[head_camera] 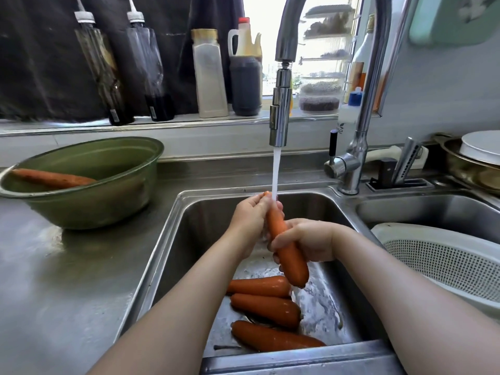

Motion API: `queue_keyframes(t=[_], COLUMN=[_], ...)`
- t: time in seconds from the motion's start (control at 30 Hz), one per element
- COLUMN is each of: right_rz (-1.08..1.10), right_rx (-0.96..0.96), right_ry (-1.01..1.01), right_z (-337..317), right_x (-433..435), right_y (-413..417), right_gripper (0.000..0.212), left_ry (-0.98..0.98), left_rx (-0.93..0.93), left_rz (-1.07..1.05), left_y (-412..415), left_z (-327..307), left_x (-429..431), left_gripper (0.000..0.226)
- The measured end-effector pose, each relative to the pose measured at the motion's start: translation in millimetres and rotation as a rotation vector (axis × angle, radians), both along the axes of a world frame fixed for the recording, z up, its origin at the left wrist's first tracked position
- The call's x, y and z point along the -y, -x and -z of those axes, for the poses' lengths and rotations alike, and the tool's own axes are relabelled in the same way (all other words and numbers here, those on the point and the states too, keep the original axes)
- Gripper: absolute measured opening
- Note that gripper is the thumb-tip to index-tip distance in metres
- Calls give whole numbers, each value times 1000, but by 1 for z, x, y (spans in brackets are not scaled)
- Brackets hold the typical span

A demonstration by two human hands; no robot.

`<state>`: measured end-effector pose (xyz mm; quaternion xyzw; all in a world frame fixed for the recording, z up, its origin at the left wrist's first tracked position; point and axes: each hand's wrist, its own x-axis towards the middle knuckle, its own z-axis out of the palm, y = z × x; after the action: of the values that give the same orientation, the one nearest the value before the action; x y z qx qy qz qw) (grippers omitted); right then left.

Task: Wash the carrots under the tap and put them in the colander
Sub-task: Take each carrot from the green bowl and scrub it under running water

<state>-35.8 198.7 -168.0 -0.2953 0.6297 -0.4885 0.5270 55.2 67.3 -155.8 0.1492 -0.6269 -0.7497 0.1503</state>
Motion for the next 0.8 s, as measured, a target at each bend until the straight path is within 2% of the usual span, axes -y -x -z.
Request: queue_keyframes(t=[0.13,0.27,0.33,0.5,0.57,0.63,0.7,0.8], right_rz=[-14,-5,-19,-153,-120,-27,45,88], right_rx=[32,127,171,288,239,144,65,48], right_ry=[4,32,43,106,115,99,108,132], right_z=[-2,-7,-8,-10,-7,-4,-3,-2], right_x=[2,-5,-6,2,4,5,4,-1], right_y=[-3,-3,-3,-6,-8,-9,-8,-5], right_gripper=[23,15,16,21,21,32,31,31], left_ry=[1,-77,-69,-252,-302,-244,-151,-109], left_rx=[-21,-58,-56,-66,-41,-5,14,-7], left_rz=[10,252,291,127,71,-11,-77,-19], left_y=[-1,-8,-9,-3,-3,-5,-7,-10], left_z=[-4,-4,-1,-4,-5,-5,-3,-1], left_x=[-3,5,9,1,3,7,9,14], left_gripper=[30,24,27,39,40,43,43,39])
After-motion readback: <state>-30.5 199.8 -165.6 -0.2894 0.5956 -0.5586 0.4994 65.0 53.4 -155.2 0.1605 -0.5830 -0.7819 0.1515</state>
